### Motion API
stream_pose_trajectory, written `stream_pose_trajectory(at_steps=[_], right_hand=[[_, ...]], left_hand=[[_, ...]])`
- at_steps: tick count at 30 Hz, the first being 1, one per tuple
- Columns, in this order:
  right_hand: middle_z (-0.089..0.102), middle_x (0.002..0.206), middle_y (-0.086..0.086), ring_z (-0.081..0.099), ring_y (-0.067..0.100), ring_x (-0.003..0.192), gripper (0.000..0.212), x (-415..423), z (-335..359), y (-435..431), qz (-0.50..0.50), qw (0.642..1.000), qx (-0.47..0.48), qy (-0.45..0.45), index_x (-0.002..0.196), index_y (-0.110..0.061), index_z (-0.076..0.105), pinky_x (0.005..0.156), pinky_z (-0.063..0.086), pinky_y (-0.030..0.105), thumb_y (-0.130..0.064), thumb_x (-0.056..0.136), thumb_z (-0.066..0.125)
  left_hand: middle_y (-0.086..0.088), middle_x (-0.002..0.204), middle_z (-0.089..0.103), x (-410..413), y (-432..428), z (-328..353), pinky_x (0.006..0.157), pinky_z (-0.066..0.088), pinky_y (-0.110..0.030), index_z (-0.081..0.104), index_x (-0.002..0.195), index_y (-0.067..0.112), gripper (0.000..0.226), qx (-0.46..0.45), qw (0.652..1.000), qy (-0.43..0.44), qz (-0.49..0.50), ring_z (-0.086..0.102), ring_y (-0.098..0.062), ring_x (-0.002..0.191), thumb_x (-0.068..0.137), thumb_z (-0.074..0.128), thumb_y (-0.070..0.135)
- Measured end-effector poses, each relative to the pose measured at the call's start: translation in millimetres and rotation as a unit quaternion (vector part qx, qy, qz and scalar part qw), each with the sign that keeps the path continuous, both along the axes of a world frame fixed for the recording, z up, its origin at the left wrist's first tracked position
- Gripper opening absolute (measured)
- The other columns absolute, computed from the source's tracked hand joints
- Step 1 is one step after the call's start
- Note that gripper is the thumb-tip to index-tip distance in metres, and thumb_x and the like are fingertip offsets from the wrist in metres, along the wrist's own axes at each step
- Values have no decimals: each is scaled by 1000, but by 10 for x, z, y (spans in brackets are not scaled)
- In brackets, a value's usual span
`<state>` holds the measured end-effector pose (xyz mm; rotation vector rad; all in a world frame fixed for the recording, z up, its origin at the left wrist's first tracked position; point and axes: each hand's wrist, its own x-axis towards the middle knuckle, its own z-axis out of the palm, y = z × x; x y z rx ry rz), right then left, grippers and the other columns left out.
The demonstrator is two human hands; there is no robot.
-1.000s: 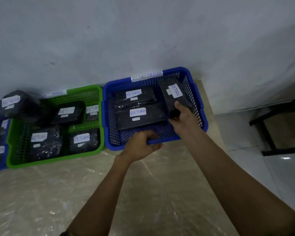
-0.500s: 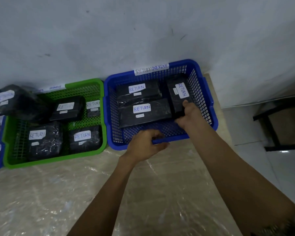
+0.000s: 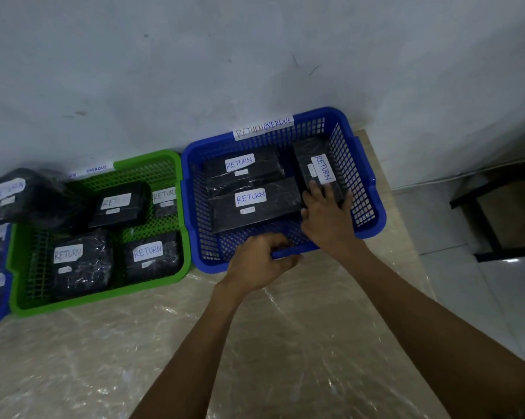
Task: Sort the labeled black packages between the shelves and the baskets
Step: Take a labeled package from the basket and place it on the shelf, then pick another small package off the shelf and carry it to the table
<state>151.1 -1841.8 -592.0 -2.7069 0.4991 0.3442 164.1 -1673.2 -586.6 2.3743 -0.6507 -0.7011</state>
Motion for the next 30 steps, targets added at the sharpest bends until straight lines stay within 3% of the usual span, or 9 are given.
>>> stream_pose_trajectory(at_steps=[5, 10, 14, 16, 18, 21, 24, 27, 30], right_hand=[[2, 160, -1, -5, 29, 146, 49, 38, -7, -8, 1, 999, 34, 39, 144, -13, 28, 113, 4, 61, -21, 96, 39], [7, 160, 2, -1, 29, 146, 49, 48, 74, -57, -11, 996, 81, 17, 144, -16, 30, 113, 0, 60, -23, 97, 42], [18, 157, 8, 9, 28, 146, 54, -27, 245, -67, 2, 996, 77, -40, 142, -18, 33, 115, 0, 55, -28, 92, 52], [38, 147, 9, 28, 27, 140, 48, -107, 360, -46, 9, 992, 87, -90, 136, -17, 41, 117, 8, 54, -27, 91, 55], [60, 125, 7, 53, 25, 119, 38, -219, 489, -29, 26, 983, 113, -145, 126, -16, 51, 109, 31, 50, -25, 90, 57], [69, 105, 6, 64, 24, 95, 25, -452, 740, 18, 55, 974, 149, -159, 115, -15, 58, 83, 52, 41, -24, 91, 57], [69, 95, 4, 64, 21, 87, 18, -739, 969, 119, 78, 970, 163, -161, 106, -15, 62, 78, 53, 37, -23, 91, 57], [65, 89, 0, 60, 16, 81, 17, -1096, 1172, 287, 111, 966, 180, -150, 104, -17, 63, 75, 49, 31, -25, 91, 57], [59, 83, -4, 55, 14, 79, 18, -1518, 1332, 508, 151, 966, 167, -129, 103, -19, 64, 72, 43, 27, -30, 89, 59]], left_hand=[[8, 69, 64, -5, -11, 0, 59, 50, -36, 64, 77, 25, 30, -1, 1000, -1, -1, 58, -8, 62, 76, 68, 55], [11, 70, 64, -16, -22, 38, 58, 47, -31, 64, 78, 25, 28, 3, 1000, -7, 5, 58, -6, 63, 77, 70, 53], [15, 74, 64, -25, -33, 98, 62, 49, -29, 64, 80, 25, 24, -13, 1000, 16, 5, 58, -4, 66, 76, 74, 46], [12, 82, 68, -44, -12, 161, 71, 54, -34, 67, 85, 21, 23, -43, 999, 15, 7, 62, -5, 75, 76, 76, 40], [10, 87, 69, -91, 31, 258, 76, 55, -38, 69, 90, 18, 26, -69, 997, -10, 20, 64, -5, 80, 76, 74, 40], [9, 94, 69, -218, 148, 511, 81, 55, -35, 69, 98, 18, 29, -74, 995, -39, 51, 65, -7, 86, 79, 73, 39], [8, 97, 68, -462, 373, 796, 83, 52, -28, 68, 101, 20, 29, -59, 993, -58, 83, 63, -9, 89, 80, 75, 39], [6, 96, 68, -864, 663, 1066, 67, 43, -8, 66, 100, 20, 30, -68, 987, -79, 120, 63, -11, 86, 79, 74, 41], [6, 95, 68, -1400, 971, 1290, 60, 40, -5, 66, 98, 22, 27, -82, 981, -94, 152, 64, -13, 82, 79, 75, 39]])
